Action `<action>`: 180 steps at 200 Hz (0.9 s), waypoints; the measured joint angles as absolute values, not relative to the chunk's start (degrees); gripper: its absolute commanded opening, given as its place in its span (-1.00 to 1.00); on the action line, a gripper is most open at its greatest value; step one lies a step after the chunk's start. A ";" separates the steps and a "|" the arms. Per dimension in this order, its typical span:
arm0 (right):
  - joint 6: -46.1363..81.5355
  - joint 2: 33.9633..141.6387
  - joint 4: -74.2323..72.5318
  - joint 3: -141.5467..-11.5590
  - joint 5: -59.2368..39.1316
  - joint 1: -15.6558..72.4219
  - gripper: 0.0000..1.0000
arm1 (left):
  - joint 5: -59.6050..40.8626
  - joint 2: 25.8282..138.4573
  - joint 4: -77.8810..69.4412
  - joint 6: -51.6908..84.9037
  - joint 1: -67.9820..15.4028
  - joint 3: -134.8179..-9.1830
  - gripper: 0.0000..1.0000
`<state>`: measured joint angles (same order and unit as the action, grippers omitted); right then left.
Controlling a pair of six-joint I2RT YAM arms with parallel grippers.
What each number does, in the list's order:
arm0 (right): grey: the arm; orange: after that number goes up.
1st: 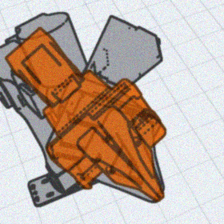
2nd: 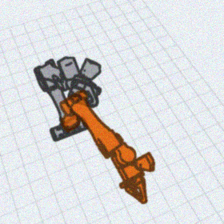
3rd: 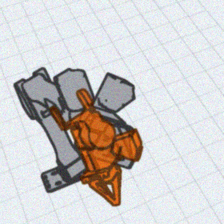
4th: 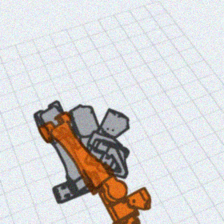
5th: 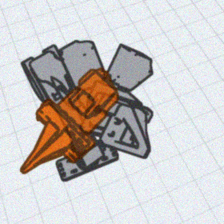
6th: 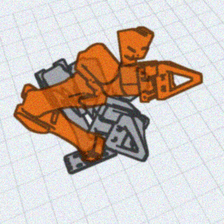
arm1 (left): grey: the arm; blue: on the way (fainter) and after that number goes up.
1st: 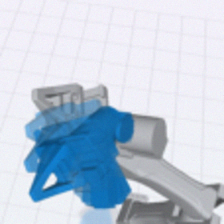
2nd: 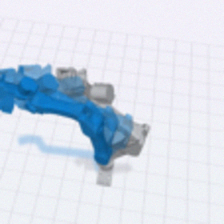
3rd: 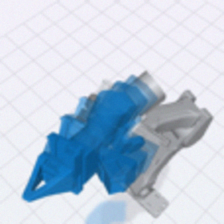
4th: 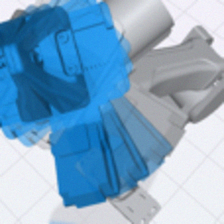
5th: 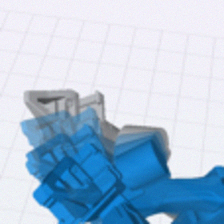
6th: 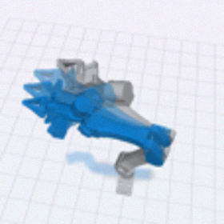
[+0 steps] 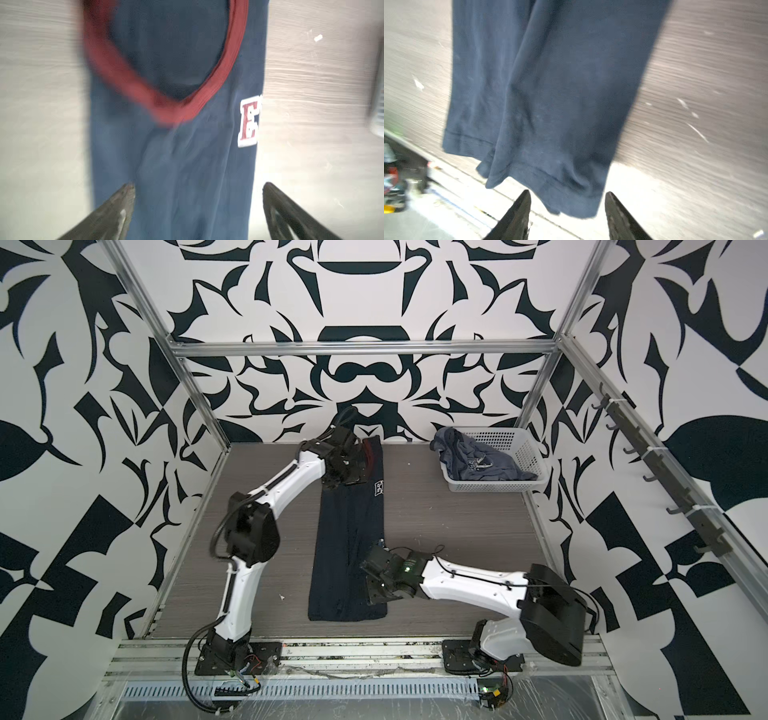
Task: Fold and stack the tank tops
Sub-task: 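Grasp the strip's near hem with both grippers and lift it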
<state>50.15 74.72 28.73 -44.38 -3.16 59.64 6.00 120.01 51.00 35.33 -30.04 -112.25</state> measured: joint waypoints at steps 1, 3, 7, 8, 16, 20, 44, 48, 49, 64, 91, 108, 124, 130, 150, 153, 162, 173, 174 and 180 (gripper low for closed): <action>50.39 74.28 28.56 -43.94 -3.27 59.48 0.20 | 6.04 119.33 50.81 35.48 -30.02 -111.53 0.95; 50.74 73.65 28.36 -43.20 -3.44 59.22 0.20 | 6.15 117.30 50.33 35.86 -29.91 -109.25 0.95; 51.33 72.47 28.03 -42.02 -3.84 58.83 0.19 | 6.17 112.97 49.63 36.60 -29.74 -105.10 0.94; 51.55 72.12 27.83 -41.56 -4.03 58.67 0.19 | 6.20 112.29 49.47 36.75 -29.71 -104.40 0.94; 52.97 70.04 27.20 -38.89 -4.89 57.89 0.19 | 6.24 104.57 47.92 38.20 -29.50 -96.79 0.92; 53.84 68.99 26.94 -37.60 -5.23 57.56 0.19 | 6.22 100.29 47.22 39.07 -29.36 -92.88 0.91; 57.60 65.12 25.47 -32.12 -7.77 57.23 0.18 | 5.19 82.28 44.23 43.75 -29.21 -73.97 0.86; 58.19 64.66 25.06 -31.55 -8.08 57.23 0.18 | 4.71 80.31 43.83 44.58 -29.52 -71.44 0.85; 58.28 64.62 24.99 -31.46 -8.19 57.23 0.18 | 4.62 79.61 43.68 44.84 -29.61 -70.43 0.85; 59.79 63.68 23.40 -30.26 -9.28 57.23 0.18 | 3.05 74.32 42.50 48.07 -31.44 -60.75 0.85; 62.04 63.81 19.20 -28.91 -10.57 57.23 0.18 | -0.21 67.44 42.15 54.28 -37.58 -46.76 0.83; 63.35 64.42 16.25 -27.94 -11.16 57.23 0.18 | -1.83 62.89 41.34 58.37 -41.39 -41.30 0.78; 64.47 65.91 13.63 -27.00 -11.73 57.23 0.18 | -3.11 59.88 39.83 61.65 -44.23 -37.39 0.74; 64.82 66.67 12.69 -26.70 -11.92 57.23 0.18 | -3.51 59.29 39.05 62.89 -45.28 -36.10 0.73; 66.13 69.12 9.91 -25.80 -12.73 57.23 0.16 | -4.45 59.35 36.99 66.63 -48.88 -32.56 0.63; 66.19 69.17 9.32 -25.80 -12.82 57.19 0.15 | -4.54 59.51 36.80 67.22 -49.30 -32.21 0.60; 66.61 69.63 8.05 -25.74 -13.06 57.19 0.13 | -4.95 60.10 36.18 68.49 -50.50 -31.31 0.57; 67.26 70.26 7.18 -25.63 -13.30 57.19 0.11 | -5.32 60.88 35.68 69.73 -51.70 -30.52 0.53; 67.33 70.32 7.07 -25.63 -13.30 57.19 0.11 | -5.34 60.95 35.64 69.87 -51.77 -30.46 0.53; 67.48 70.46 6.68 -25.63 -13.37 57.19 0.10 | -5.43 61.30 35.44 70.41 -52.21 -30.20 0.51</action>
